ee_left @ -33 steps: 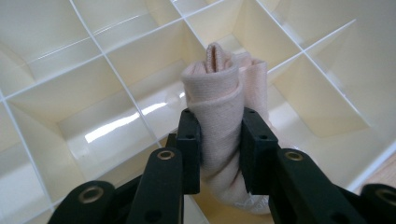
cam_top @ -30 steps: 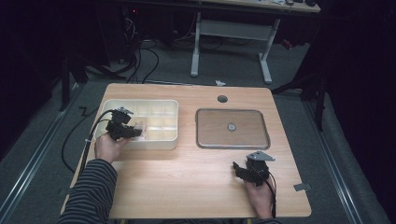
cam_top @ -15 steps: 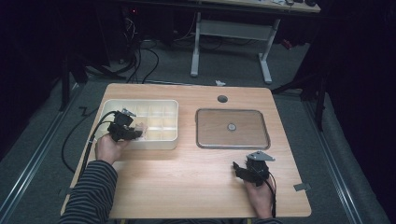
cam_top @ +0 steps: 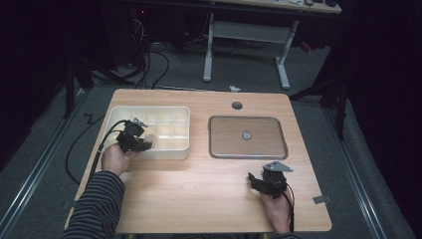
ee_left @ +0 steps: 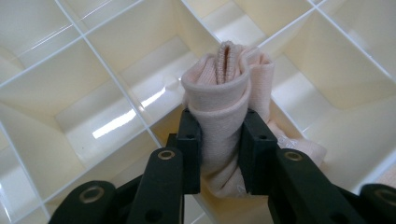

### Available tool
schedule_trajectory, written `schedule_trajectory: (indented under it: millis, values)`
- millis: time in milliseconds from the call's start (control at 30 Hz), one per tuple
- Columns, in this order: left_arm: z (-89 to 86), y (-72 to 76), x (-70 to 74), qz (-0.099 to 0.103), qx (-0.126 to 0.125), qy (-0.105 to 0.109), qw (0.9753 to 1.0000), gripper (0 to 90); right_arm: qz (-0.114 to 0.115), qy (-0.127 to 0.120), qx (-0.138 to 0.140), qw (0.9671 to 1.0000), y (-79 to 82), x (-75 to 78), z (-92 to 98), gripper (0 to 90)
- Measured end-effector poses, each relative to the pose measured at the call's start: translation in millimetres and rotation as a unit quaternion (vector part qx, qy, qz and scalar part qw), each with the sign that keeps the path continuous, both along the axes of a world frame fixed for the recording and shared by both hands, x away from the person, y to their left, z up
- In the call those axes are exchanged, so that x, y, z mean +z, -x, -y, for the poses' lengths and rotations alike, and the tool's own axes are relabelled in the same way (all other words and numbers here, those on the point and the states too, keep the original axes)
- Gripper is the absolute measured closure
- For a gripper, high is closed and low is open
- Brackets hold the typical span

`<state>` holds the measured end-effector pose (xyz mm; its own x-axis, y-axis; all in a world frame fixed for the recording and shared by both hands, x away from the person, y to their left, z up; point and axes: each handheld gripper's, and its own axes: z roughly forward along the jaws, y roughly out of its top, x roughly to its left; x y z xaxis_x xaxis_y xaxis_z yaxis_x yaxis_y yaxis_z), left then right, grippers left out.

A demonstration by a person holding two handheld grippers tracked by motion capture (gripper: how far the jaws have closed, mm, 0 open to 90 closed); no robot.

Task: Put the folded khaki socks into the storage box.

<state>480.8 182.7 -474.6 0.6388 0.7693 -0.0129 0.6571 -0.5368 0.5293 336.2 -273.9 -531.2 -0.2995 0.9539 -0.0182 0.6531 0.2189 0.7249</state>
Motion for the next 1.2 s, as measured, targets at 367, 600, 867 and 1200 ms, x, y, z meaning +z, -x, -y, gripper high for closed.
schedule_trajectory:
  millis: [367, 600, 867, 1200]
  values:
    - [-8.3, 1.4, 16.5, 0.020, 0.034, 0.072, 0.9966, 56.1, 0.000, 0.000, -0.001, 1.0000, 0.0, 0.0, 0.1, 34.6]
    - [-7.0, -0.8, 19.4, 0.036, 0.058, 0.108, 0.9918, 68.6, 0.000, 0.000, -0.001, 1.0000, 0.0, 0.0, 0.1, 34.6]
    - [-3.8, -1.3, 15.3, 0.025, 0.052, 0.085, 0.9947, 80.2, 0.000, 0.000, 0.000, 1.0000, 0.0, 0.0, 0.0, 34.2]
    - [5.9, -3.4, 0.0, 0.003, 0.036, 0.038, 0.9986, 81.7, 0.000, 0.000, 0.000, 1.0000, 0.1, 0.0, 0.0, 34.2]
